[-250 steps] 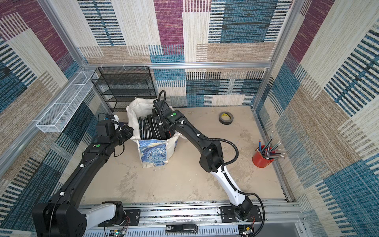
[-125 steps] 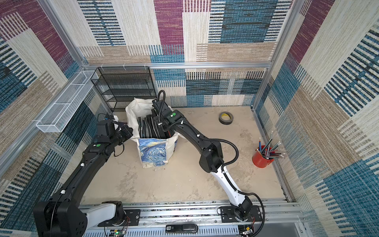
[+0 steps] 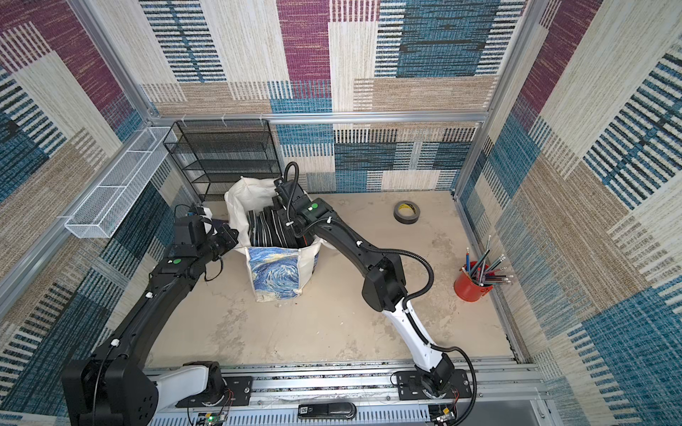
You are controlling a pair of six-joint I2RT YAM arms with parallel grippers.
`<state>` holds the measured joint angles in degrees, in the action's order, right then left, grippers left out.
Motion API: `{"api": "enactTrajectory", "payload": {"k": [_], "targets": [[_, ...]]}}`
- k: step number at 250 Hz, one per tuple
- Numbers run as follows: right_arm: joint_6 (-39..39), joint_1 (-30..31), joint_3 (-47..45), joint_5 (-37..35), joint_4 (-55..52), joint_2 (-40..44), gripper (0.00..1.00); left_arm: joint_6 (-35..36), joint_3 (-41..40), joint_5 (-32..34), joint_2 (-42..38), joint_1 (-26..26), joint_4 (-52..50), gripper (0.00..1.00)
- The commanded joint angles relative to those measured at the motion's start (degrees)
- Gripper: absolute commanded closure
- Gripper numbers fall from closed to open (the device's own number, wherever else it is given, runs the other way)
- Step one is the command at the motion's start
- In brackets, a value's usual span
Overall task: Remove the ping pong set from the canvas bag
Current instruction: Pick up the ping pong set from the canvas bag.
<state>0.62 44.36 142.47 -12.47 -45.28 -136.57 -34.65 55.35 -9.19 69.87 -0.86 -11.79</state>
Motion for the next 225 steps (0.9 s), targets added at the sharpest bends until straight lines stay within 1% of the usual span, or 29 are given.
{"api": "enactTrajectory", "payload": {"k": [1,37,100,163,201,225], "targets": [[-1.62,0.2,0.42,1.95,3.31,28.16,1.0,0.84,-0.6,1.08,0.52,0.16,1.94,1.0],[-2.12,0.2,-3.89,1.31,5.11,31.72,1.0,0.89,-0.76,1.68,0.82,0.18,2.04,1.0],[-2.71,0.2,-5.78,0.86,6.51,36.81,1.0,1.42,-0.15,2.64,1.16,0.23,1.49,1.0],[-3.17,0.2,-5.58,1.13,7.35,39.67,1.0,1.68,0.43,3.28,2.07,0.34,2.09,1.0],[-3.42,0.2,-5.35,1.92,8.3,41.62,1.0,1.66,1.27,1.19,3.84,0.37,3.91,1.0],[-3.86,0.2,-5.32,2.74,8.86,42.5,1.0,2.22,1.52,-2.28,4.59,0.42,6.2,1.0]]}}
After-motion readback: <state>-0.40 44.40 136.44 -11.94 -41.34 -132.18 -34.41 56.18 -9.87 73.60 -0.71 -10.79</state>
